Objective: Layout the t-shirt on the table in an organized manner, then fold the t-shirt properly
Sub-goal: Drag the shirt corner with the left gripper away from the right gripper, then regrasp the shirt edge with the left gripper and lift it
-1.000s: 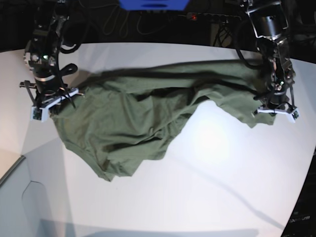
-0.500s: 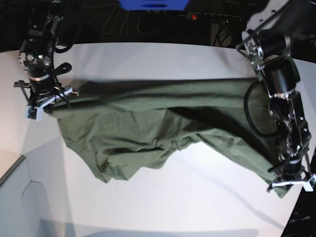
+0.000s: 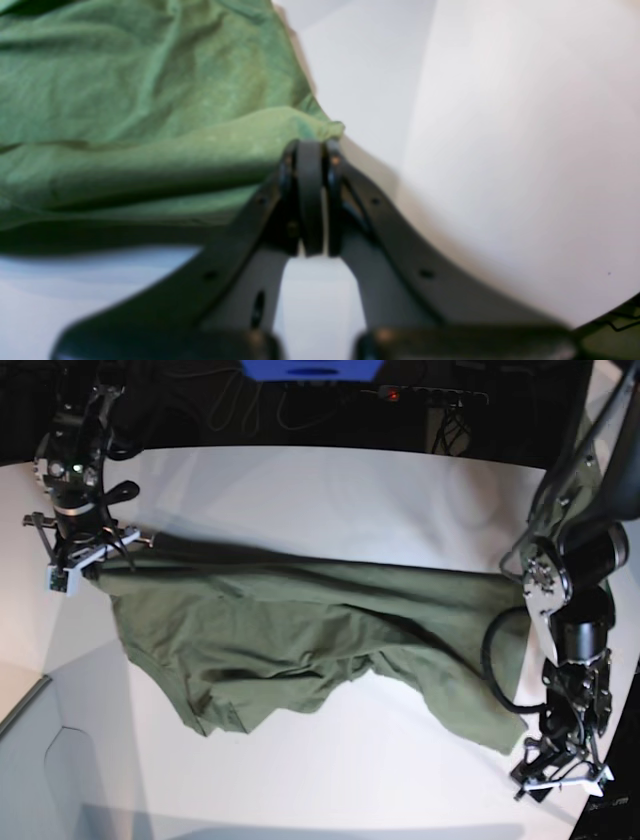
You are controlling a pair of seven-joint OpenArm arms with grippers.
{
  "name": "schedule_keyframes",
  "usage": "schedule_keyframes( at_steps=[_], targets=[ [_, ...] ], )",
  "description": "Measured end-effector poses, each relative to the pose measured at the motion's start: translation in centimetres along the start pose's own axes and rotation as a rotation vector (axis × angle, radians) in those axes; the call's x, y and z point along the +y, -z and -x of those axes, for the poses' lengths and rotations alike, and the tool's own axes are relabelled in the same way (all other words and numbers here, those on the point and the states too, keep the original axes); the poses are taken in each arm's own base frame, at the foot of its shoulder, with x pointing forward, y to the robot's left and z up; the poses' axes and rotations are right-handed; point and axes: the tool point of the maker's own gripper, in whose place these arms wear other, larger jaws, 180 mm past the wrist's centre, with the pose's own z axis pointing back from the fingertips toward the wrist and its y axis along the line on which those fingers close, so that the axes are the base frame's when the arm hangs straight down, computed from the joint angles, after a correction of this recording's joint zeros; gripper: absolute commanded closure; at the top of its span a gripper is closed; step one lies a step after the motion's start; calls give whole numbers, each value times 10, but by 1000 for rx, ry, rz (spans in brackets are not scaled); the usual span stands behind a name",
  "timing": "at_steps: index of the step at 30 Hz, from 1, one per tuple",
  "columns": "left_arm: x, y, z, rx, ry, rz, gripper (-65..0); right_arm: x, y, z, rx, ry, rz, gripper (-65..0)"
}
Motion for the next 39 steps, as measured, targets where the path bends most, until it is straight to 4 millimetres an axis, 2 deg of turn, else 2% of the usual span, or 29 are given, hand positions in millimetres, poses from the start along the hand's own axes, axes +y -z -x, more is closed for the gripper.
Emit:
schedule_keyframes(
  at_steps=[2,5,9,12,15,18,21,27,30,32,37,39],
  targets=[
    [8,-2,6,5,4,-10,-527,4,0,-1,-4,12,-4,0],
    [30,-10,21,3,30,-29,-531,8,0,0,-3,17,-11,0],
    [77,-34,42,-17,93,-83,-530,21,4,-7,-18,7,-44,0],
    [103,-55,66,-13,132,-108,-530,28,7,0,0,10,-62,0],
    [121,-66,98,42,170,-131,-530,34,9,9,28,0,-77,0],
    [119,-72,129,113,251,-107,-530,36,10,12,36,-2,-83,0],
    [106,-73,144,143,299,-66,-530,39,10,12,35,-6,-91,0],
    [111,-73,140,137,305,-77,-529,40,11,11,36,-5,-91,0],
    [115,-76,146,146,313,-80,-526,41,13,6,22,-3,-93,0],
    [118,-78,153,165,313,-84,-472,40,13,5,19,-2,-92,0],
    [124,-78,160,179,314,-96,-238,40,13,5,20,-2,-92,0],
    [125,-78,160,178,313,-98,-195,40,13,5,21,-2,-92,0]
  ],
)
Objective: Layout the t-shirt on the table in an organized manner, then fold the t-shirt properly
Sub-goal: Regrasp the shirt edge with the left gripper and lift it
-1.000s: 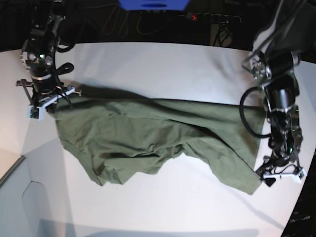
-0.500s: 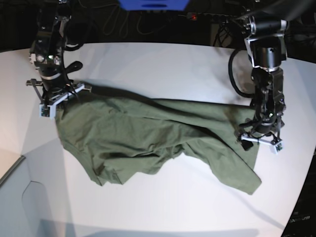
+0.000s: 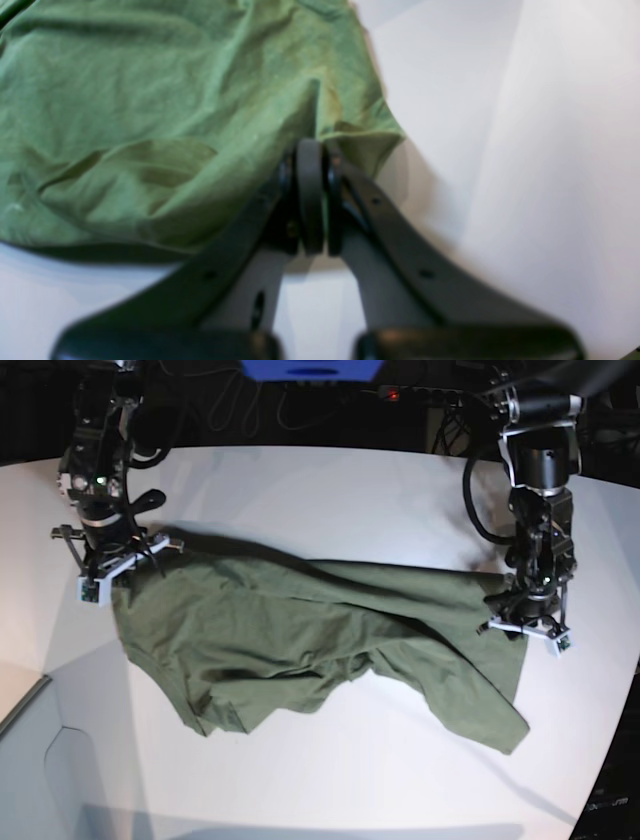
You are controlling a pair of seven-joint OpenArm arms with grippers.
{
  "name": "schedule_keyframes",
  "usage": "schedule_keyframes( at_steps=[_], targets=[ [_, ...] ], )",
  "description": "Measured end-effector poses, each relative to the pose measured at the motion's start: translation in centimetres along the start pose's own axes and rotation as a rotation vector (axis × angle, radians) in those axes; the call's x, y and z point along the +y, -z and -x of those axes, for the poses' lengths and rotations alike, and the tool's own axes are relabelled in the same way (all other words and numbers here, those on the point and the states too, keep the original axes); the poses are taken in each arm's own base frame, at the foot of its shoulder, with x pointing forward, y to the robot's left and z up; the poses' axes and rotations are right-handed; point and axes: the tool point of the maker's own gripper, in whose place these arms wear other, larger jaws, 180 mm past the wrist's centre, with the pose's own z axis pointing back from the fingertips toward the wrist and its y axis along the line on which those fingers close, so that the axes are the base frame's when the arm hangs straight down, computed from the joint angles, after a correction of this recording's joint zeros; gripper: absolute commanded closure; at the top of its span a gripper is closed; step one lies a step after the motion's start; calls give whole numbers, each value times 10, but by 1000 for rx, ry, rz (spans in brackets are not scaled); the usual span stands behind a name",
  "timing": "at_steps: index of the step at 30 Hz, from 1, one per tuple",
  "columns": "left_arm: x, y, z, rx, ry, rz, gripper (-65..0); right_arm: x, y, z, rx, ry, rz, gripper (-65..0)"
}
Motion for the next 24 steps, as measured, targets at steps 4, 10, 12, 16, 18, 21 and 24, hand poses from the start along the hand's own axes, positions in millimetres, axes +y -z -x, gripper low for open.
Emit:
schedule_keyframes(
  at_steps=[4,10,12,16,18,21,24],
  targets=[
    [1,0,0,0,-2,-1,-128,0,0,0,0,0,0,0],
    [-5,-5,-10,-22,-10,15,0,0,0,-1,-2,1,0,0],
    [-8,-12,-21,-68,-2,25,-2,0,0,-1,-2,0,0,0],
    [-11,-30,-35,-134,20,49,0,0,0,-1,-3,0,0,0],
    [-9,-40,-36,-155,32,49,0,0,0,-1,0,0,0,0],
    [-5,-55,-34,-174,51,56,0,0,0,-1,-2,1,0,0],
    [6,-66,-26,-175,55,43,-1,0,0,-1,-2,0,0,0]
  ],
)
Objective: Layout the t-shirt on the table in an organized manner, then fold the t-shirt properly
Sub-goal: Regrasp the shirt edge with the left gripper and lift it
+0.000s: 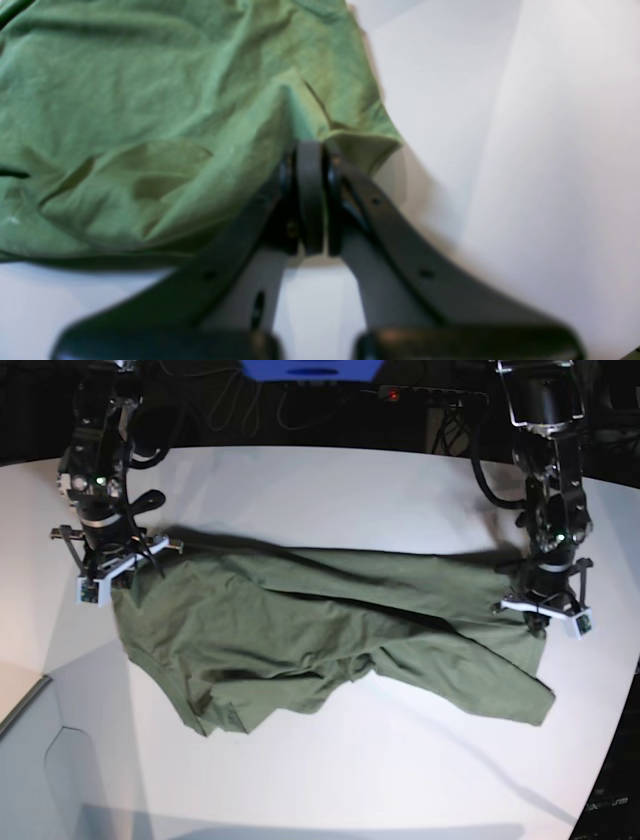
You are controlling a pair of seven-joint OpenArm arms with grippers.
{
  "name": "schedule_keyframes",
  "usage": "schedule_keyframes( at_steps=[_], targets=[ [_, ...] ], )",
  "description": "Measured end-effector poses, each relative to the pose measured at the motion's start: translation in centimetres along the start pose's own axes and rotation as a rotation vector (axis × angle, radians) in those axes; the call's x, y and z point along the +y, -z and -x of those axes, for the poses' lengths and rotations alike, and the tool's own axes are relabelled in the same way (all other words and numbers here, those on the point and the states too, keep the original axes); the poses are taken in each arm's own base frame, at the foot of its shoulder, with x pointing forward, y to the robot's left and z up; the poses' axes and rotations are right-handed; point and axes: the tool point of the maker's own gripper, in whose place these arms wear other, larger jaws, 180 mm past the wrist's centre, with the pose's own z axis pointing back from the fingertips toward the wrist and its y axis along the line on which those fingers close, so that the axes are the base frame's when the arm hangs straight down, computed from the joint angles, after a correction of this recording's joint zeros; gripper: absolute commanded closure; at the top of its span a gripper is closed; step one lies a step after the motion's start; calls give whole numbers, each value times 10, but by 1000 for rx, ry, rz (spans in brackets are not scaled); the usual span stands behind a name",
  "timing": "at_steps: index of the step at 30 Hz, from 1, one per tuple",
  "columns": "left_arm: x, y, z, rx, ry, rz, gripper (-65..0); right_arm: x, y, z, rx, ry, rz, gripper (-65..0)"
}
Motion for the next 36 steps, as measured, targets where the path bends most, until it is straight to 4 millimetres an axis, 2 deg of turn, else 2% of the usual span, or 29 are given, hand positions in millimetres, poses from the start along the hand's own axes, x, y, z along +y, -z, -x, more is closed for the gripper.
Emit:
schedule_keyframes(
  at_steps=[2,7,11,15,18,20,24,27,29,36],
  targets=[
    [12,-5,2,1,-9,-24,-12,0,0,0,0,0,0,0],
    [30,-15,12,7,-38,-70,-143,0,0,1,3,0,0,0],
    [39,-36,23,7,-69,-101,-143,0,0,1,3,-1,0,0],
    [42,-51,18,-21,-77,-116,-125,0,0,1,2,0,-1,0],
    [42,-53,21,-16,-77,-111,-88,0,0,1,3,-1,-1,0],
    [44,-53,22,-9,-72,-116,-121,0,0,2,3,-1,-1,0],
    [39,-41,3,-45,-83,-117,-237,0,-1,3,6,0,-1,0],
    [29,-24,-12,-75,-95,-89,-272,1,-1,4,9,0,-2,0],
    [27,-14,-11,-60,-100,-85,-274,1,-1,3,5,1,-2,0],
    [39,15,23,59,-140,-128,-274,1,-2,6,13,-1,-3,0]
  ],
)
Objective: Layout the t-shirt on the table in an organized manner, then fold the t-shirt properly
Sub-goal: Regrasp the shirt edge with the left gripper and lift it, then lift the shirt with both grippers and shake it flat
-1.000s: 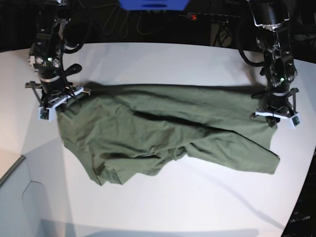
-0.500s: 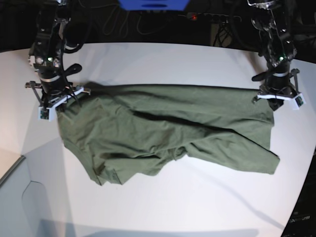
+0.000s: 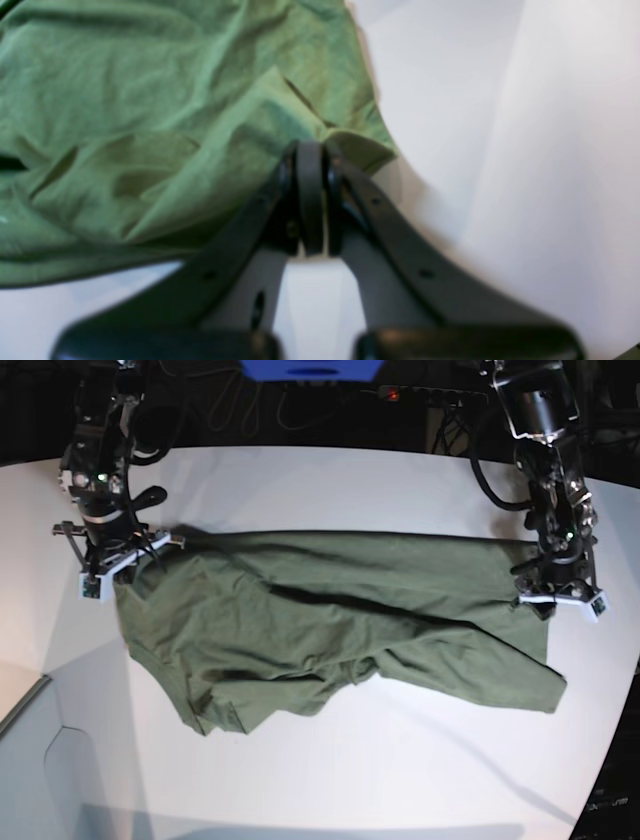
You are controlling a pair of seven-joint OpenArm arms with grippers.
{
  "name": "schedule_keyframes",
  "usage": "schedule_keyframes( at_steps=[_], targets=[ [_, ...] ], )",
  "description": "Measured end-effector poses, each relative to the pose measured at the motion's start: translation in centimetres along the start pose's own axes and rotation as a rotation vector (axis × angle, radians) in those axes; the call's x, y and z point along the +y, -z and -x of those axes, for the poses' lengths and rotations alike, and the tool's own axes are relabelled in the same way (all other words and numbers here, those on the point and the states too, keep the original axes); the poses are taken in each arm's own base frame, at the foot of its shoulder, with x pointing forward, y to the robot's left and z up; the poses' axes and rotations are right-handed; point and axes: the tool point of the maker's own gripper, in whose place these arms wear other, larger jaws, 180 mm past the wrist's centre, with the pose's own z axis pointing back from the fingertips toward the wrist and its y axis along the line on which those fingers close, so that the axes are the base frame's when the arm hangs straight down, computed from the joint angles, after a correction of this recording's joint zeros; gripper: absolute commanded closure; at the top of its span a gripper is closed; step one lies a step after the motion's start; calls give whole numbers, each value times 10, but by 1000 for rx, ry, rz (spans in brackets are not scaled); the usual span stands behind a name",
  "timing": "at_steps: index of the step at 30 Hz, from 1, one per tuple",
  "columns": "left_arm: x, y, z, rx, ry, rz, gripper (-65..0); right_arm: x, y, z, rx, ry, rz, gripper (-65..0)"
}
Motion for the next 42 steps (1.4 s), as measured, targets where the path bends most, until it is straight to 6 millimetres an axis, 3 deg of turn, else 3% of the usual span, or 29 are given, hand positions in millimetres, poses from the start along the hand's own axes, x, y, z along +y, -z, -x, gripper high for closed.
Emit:
schedule_keyframes(
  at_steps=[8,15,17,19,25,30,35,38,42],
  targets=[
    [6,16,18,65,-17,-27,-265,-1,-1,2,6,-1,2,0],
    [6,17,19,71,-21,-28,-152,-2,-1,2,6,-3,4,0],
    [6,16,20,72,-22,-27,-101,-2,-1,2,5,-2,3,0],
    [6,16,20,72,-28,-26,-10,-2,-1,2,5,-2,4,0],
    [7,12,17,59,-24,-24,-1,-2,0,1,2,-1,3,0],
    [6,-16,-3,-28,-13,-7,-1,-2,0,1,3,-2,4,0],
    [2,-63,-25,-127,-36,62,-1,-2,0,0,3,-2,3,0],
    [35,-96,-18,-127,-84,23,-1,-3,-1,1,3,-4,5,0],
    [87,-129,11,-74,-176,-78,-1,-4,-4,9,18,-7,7,0]
  ],
)
